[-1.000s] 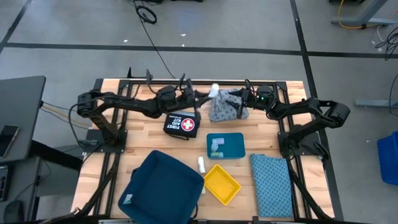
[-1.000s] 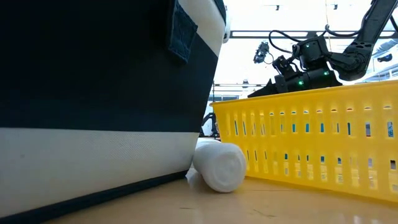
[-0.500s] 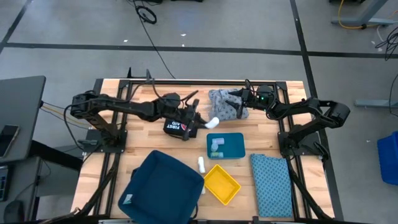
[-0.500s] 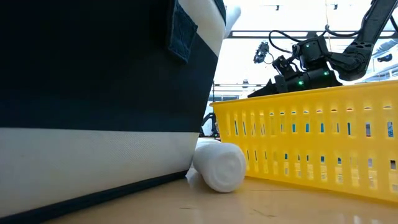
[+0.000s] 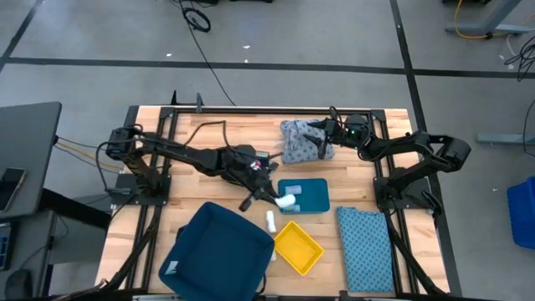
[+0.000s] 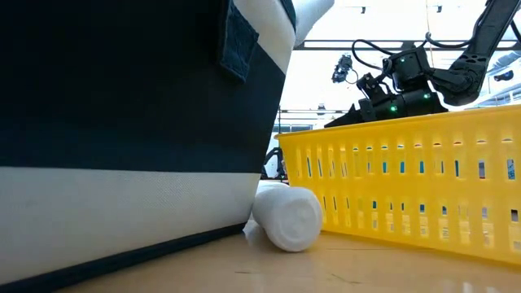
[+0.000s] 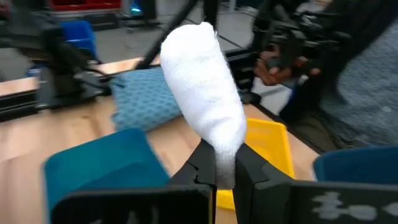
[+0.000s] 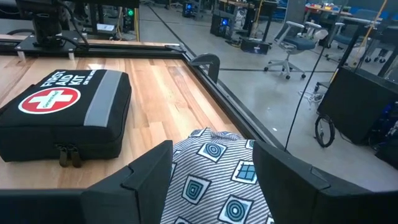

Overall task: Pick & place medical supplies in basket/bin
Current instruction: Put the top white gauze into the yellow bin

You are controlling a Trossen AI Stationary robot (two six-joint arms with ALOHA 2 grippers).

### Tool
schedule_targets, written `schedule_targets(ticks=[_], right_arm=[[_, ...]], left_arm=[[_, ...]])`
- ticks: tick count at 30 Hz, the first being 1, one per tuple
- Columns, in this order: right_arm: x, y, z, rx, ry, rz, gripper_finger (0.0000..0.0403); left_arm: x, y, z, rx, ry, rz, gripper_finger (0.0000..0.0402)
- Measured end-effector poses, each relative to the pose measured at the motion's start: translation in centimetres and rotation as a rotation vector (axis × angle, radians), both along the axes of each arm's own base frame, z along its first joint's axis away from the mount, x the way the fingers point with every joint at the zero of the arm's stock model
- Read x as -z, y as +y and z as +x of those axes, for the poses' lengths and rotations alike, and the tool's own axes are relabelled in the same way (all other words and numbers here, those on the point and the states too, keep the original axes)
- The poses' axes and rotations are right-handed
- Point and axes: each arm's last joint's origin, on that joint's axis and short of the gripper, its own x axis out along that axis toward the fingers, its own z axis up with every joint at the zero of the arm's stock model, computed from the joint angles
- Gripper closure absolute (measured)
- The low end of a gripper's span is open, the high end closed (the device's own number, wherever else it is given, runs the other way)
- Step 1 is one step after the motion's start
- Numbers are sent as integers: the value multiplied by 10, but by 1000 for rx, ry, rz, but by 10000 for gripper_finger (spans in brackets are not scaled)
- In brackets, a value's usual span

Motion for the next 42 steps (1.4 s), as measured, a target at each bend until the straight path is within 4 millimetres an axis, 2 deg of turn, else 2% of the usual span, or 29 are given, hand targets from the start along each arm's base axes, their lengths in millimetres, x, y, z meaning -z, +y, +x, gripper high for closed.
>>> schedule_targets(ticks=[9, 20, 28, 36, 42], right_arm=[[0, 0, 0, 1, -2, -2, 170], [0, -1, -1, 14, 13, -31, 170], [1, -1, -1, 19, 20, -33, 170], [1, -2, -1, 35, 29, -41, 170], [1, -2, -1, 36, 29, -41, 170]], left_arm=[[8, -27, 37, 154, 135, 44, 391], [24, -41, 69, 259, 286, 124, 391], [35, -48, 72, 325, 309, 167, 391], [47, -67, 73, 344, 280, 289, 391], [49, -68, 72, 337, 283, 308, 391]])
